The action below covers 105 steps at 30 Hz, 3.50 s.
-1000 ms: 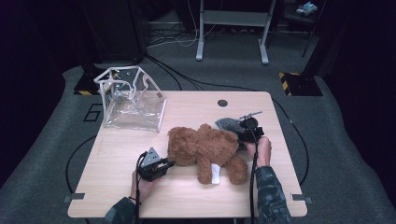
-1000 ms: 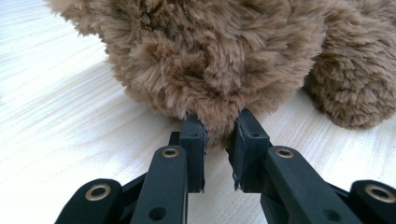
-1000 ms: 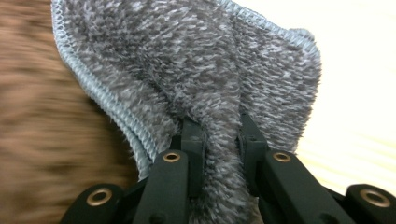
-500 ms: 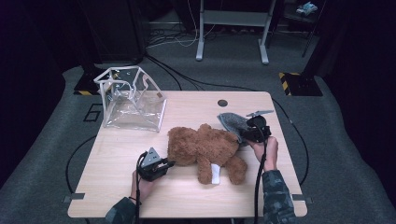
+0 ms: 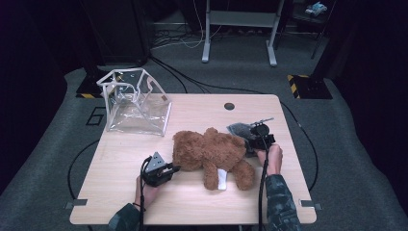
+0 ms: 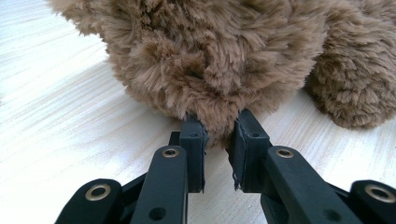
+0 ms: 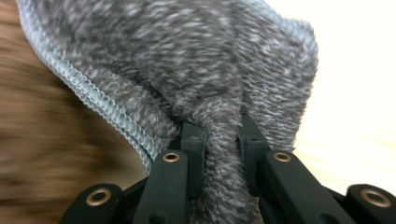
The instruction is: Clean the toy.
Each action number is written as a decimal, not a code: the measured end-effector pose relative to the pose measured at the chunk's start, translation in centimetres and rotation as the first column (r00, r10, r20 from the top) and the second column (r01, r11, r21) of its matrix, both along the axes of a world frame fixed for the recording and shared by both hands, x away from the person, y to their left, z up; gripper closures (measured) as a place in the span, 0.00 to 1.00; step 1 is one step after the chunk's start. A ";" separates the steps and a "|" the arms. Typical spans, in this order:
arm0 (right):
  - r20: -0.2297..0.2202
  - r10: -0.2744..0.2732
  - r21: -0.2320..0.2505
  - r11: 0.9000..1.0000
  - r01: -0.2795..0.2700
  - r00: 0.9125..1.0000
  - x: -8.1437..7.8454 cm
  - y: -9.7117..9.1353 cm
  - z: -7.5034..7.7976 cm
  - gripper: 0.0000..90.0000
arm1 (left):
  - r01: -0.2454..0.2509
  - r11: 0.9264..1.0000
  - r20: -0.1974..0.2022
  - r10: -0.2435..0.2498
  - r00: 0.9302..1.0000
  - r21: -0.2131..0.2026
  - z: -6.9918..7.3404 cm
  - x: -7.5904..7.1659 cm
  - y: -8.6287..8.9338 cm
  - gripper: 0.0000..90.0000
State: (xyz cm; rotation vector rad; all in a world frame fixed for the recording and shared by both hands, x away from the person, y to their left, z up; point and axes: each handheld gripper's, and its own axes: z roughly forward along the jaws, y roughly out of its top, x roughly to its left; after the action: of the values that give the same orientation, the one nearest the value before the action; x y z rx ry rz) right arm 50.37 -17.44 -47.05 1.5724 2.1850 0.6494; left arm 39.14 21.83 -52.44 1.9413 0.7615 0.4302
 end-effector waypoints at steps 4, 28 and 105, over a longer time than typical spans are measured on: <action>-0.019 -0.057 0.019 0.998 0.057 0.998 -0.1 -2.1 -0.3 0.86 | -0.001 1.000 0.002 0.001 1.000 0.000 0.0 0.0 0.0 0.85; -0.010 0.031 0.033 0.999 -0.031 0.999 -0.5 0.7 -0.1 0.86 | 0.001 1.000 -0.009 -0.001 1.000 -0.003 0.0 0.0 0.0 0.85; -0.057 0.111 0.070 0.992 -0.107 0.992 -0.9 1.5 -0.1 0.85 | 0.005 1.000 -0.017 -0.005 1.000 0.009 0.0 0.1 -0.1 0.85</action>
State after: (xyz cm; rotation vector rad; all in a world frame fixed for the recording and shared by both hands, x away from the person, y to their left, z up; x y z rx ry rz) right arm 49.49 -15.91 -47.12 1.5330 2.3299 0.7229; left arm 39.22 21.76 -52.41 1.9571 0.7666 0.4145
